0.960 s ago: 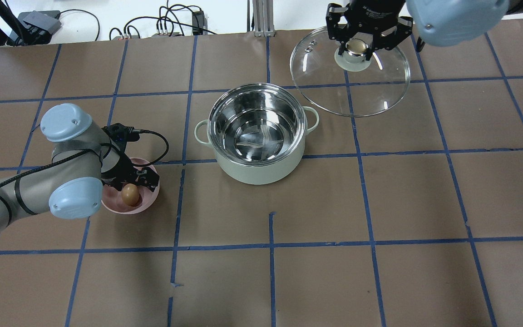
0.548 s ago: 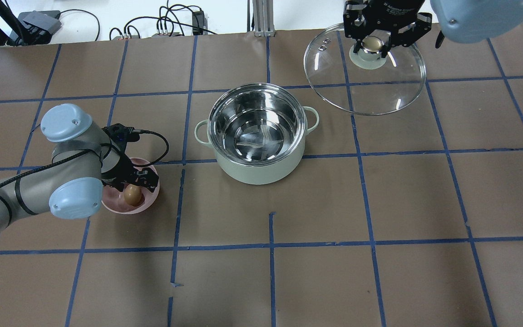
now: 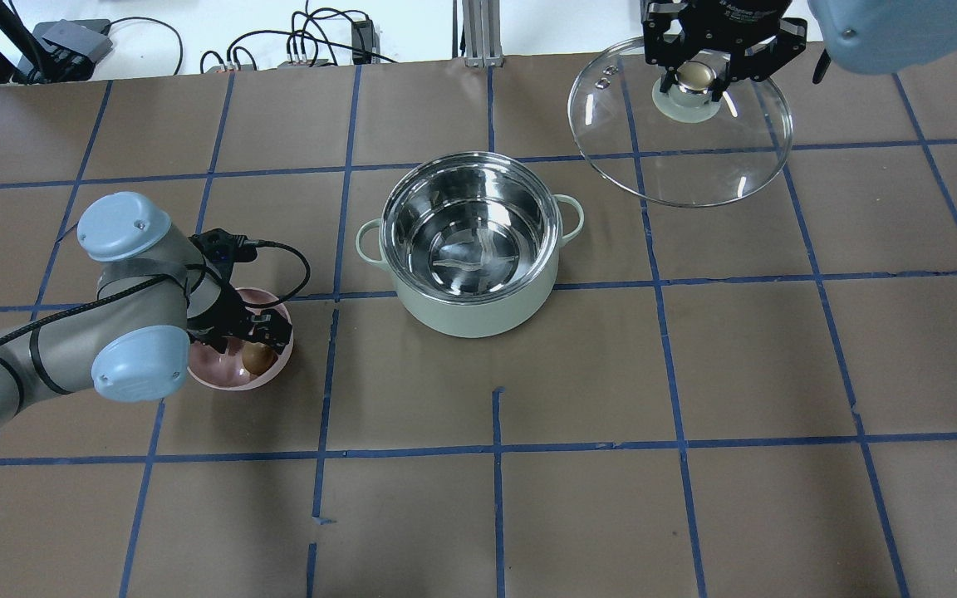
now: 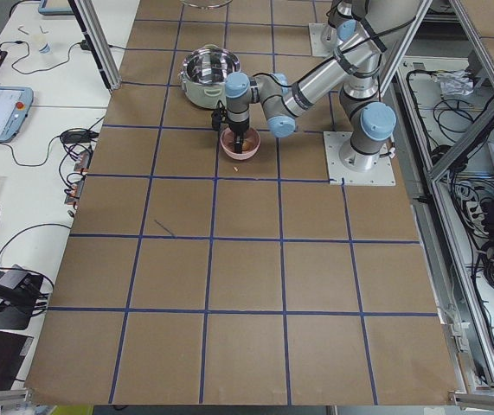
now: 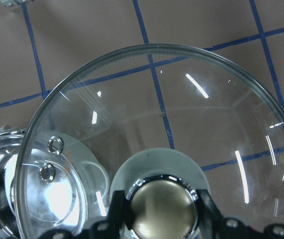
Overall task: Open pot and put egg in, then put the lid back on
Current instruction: 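Lower the left gripper into the pink bowl and grasp the brown egg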
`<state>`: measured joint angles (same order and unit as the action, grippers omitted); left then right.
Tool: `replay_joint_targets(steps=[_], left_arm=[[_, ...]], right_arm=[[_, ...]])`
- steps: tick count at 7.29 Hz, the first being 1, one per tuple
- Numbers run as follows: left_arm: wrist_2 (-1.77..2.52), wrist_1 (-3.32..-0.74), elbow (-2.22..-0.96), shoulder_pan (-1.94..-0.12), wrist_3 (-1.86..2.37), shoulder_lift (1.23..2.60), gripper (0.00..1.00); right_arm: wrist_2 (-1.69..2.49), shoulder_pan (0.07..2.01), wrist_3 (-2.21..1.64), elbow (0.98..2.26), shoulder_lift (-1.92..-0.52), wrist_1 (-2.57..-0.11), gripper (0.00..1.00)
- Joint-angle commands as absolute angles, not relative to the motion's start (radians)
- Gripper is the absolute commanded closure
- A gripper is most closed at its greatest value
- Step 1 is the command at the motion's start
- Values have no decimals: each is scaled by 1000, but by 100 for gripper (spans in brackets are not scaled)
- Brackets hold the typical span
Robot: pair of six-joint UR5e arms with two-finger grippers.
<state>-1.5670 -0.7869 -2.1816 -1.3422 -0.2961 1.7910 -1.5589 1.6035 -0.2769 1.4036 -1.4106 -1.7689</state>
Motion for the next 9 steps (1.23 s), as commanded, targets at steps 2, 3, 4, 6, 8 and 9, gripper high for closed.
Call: replay_joint_targets(steps=[2,3,4,6,8,9], left_arm=[[-1568,-788,-2186,-1342,-295,1795,7],[-1568,-788,-2186,-1342,-295,1795,7],[-1568,-788,-2184,-1342,-296,1795,12],[-1569,-788,-2184,-1342,-296,1793,66],[-1568,-787,-2184,-1342,-295,1792,83],[-1568,-788,-2184,-1342,-295,1792,86]], right_arm=[[-1554,1595,-273,1404,-1411,-1770,49],[-1555,1592,-273,1404,-1411,-1770,49],[-1555,1592,-273,1404,-1411,-1770,49],[-1552,1594,-273,1405,-1411,-1770,48],[-1549,1595,-273,1407,-1411,-1770,48],[-1548,1597,-273,1407,-1411,-1770,48]])
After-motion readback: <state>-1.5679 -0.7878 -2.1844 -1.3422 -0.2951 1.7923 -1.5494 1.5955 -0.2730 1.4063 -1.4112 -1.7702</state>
